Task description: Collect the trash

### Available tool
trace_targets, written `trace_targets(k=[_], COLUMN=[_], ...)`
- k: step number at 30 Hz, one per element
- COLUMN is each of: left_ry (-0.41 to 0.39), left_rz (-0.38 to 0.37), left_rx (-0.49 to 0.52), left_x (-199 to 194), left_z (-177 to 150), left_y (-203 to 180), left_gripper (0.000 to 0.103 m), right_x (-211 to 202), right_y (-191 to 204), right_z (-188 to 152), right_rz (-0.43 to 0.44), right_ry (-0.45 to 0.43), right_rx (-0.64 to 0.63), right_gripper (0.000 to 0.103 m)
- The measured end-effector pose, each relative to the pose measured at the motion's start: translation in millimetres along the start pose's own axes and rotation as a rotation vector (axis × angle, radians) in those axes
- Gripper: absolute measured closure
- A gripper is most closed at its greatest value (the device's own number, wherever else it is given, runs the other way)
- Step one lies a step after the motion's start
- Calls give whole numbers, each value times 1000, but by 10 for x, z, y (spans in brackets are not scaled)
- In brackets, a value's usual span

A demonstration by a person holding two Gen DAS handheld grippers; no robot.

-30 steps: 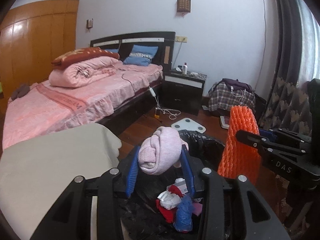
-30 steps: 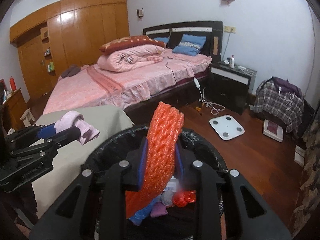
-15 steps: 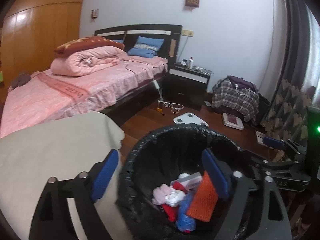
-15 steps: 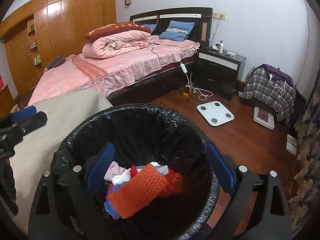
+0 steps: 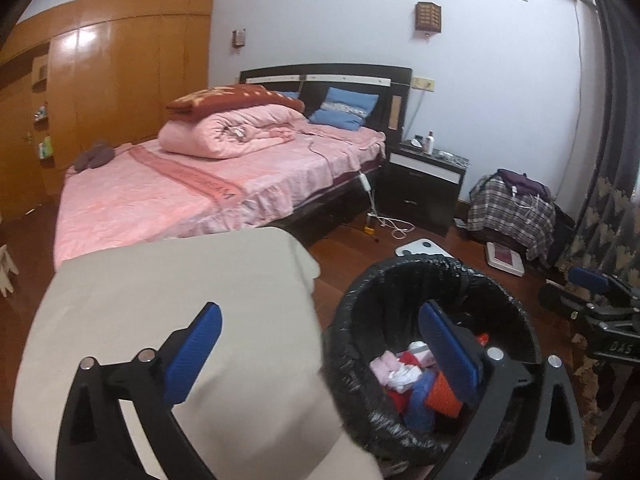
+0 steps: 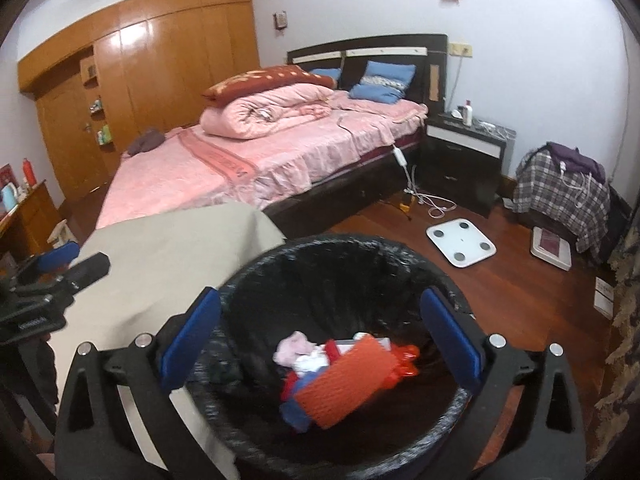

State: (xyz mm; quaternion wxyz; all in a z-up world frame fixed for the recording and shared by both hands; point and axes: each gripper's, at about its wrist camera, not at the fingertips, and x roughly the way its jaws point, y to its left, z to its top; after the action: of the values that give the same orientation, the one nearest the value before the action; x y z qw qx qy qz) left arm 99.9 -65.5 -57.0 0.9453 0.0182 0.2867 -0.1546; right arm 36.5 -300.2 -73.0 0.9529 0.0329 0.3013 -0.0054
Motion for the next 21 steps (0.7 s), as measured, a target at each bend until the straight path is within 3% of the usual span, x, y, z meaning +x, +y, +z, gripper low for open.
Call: trace_targets(k=[7,21], left_ry=[-39,-123], left_rz=[49,78], left_rx=[-12,-14], left_x=[-458,-1136], left_z=[-34,16], left_y=[103,105], left_gripper=[6,6], right_x=[-343,-877], right_y=[381,727], right_z=[140,258], right_rz=[55,102], right_ry=[-36,-84], right_rx=[-51,-84], right_gripper=[6,5])
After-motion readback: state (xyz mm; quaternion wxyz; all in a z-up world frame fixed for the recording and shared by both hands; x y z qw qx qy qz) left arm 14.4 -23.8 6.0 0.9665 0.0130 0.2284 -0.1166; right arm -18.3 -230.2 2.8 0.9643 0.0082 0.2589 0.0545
